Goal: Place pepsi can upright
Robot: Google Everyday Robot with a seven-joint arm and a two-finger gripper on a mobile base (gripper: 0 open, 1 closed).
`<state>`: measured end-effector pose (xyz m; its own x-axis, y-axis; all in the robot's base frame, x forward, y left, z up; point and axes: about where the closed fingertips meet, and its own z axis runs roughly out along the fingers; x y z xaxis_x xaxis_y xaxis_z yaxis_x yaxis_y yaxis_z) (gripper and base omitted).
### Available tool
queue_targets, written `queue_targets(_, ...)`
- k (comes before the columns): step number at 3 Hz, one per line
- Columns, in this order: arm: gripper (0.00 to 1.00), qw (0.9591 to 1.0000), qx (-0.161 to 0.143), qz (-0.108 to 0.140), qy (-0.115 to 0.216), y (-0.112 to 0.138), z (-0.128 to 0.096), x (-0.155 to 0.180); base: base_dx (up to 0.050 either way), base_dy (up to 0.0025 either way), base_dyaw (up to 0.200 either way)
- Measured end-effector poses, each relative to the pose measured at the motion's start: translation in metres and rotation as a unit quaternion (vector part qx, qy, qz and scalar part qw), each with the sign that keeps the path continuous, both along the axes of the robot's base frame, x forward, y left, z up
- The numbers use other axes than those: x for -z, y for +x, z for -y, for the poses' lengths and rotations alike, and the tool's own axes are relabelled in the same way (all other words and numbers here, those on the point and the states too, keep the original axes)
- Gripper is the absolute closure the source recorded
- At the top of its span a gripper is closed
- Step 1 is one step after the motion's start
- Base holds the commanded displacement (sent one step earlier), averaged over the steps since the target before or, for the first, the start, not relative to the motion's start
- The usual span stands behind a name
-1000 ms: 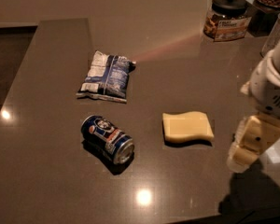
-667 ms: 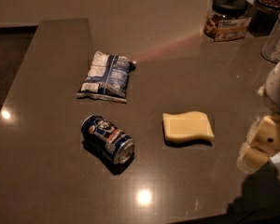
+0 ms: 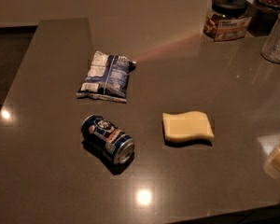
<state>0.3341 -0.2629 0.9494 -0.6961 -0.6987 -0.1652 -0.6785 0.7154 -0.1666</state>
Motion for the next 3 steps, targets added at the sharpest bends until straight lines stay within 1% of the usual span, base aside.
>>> queue_targets(1,0.00,0.9995,0.012,0.014,-0.024,-0.004,0.002,-0.014,0.000,0.00000,0.000)
queue_targets(2,0.00,0.9995,0.011,0.016,-0.024,-0.004,0.001,-0.015,0.000,0.00000,0.000)
queue_targets(3,0.00,0.9991,0.019,0.032,-0.019,-0.006,0.003,-0.024,0.000,0.00000,0.000)
